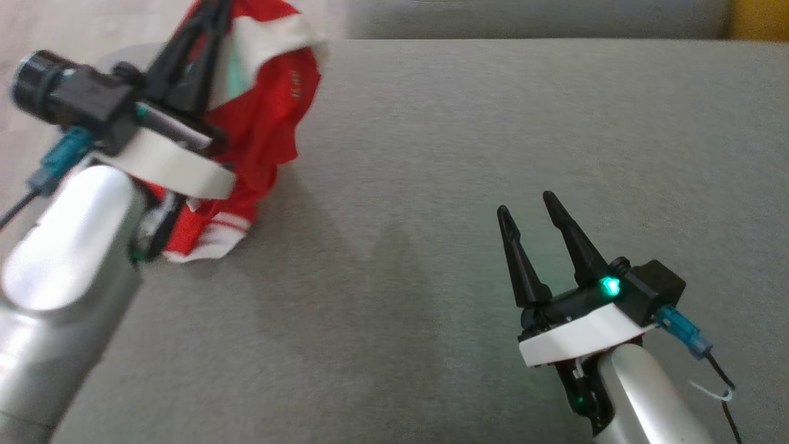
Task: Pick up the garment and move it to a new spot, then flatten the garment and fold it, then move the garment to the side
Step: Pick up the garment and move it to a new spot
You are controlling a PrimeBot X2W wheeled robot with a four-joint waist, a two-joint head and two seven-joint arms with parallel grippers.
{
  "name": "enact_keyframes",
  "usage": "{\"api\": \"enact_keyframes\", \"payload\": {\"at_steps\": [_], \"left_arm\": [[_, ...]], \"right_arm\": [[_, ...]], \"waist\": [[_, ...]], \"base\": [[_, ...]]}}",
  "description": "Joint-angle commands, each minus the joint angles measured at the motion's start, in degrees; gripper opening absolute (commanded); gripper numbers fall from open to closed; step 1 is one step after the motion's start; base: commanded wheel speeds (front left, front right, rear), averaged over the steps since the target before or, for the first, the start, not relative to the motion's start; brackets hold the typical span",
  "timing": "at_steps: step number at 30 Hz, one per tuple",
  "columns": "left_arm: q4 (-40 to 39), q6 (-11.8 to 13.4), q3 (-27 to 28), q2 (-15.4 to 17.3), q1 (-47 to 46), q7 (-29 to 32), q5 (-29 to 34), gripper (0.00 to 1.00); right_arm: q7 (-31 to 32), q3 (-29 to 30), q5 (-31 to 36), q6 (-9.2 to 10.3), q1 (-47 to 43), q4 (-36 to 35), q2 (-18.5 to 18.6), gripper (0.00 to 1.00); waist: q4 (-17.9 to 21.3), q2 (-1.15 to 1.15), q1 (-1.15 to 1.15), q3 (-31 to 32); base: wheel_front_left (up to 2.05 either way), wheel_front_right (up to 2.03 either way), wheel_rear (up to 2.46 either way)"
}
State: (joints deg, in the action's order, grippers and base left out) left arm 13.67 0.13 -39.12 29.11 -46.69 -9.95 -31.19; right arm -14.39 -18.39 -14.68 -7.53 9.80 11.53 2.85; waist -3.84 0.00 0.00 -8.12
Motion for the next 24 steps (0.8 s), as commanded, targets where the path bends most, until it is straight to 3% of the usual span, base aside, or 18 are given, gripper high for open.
{"api": "enact_keyframes", "payload": {"at_steps": [1,7,14,15,16,20,24], "left_arm": [[-2.15,0.68,2.06,0.98,-3.29,0.49,0.37,0.0],[-3.03,1.27,0.49,-4.46,-7.2,1.03,0.6,0.0],[3.45,0.19,-3.08,-11.76,-12.57,-0.47,2.43,0.0],[4.96,-0.38,-4.31,-12.53,-12.2,-0.15,2.64,0.36],[6.56,-1.36,-5.86,-13.15,-11.6,0.66,2.75,1.0],[10.69,-3.21,-9.55,-14.11,-8.77,0.29,3.48,1.0],[12.69,-2.42,-8.73,-13.23,-6.03,-1.87,2.59,1.0]], "right_arm": [[-0.61,-1.27,-0.4,0.04,1.53,-2.37,0.03,1.0],[-0.61,-1.16,-1.34,0.04,2.76,-4.21,0.03,1.0],[-0.61,-0.49,-3.06,0.04,3.29,-6.39,0.03,1.0],[-0.61,-0.32,-3.2,0.04,3.22,-6.51,0.03,1.0],[-0.61,-0.19,-3.3,0.04,3.18,-6.63,0.03,1.0],[-0.61,0.5,-3.4,0.04,2.89,-7.09,0.03,1.0],[-0.61,1.06,-2.71,0.04,2.41,-6.89,0.03,1.0]], "waist": [[3.85,0.0,0.0,-0.89],[11.58,0.0,0.0,-4.15],[17.35,0.0,0.0,-7.64],[17.64,0.0,0.0,-7.83],[17.8,0.0,0.0,-7.96],[17.29,0.0,0.0,-8.01],[14.86,0.0,0.0,-7.06]], "base": [[0.0,0.0,0.0],[0.0,0.0,0.0],[0.0,0.0,0.0],[0.0,0.0,0.0],[0.0,0.0,0.0],[0.0,0.0,0.0],[0.0,0.0,0.0]]}}
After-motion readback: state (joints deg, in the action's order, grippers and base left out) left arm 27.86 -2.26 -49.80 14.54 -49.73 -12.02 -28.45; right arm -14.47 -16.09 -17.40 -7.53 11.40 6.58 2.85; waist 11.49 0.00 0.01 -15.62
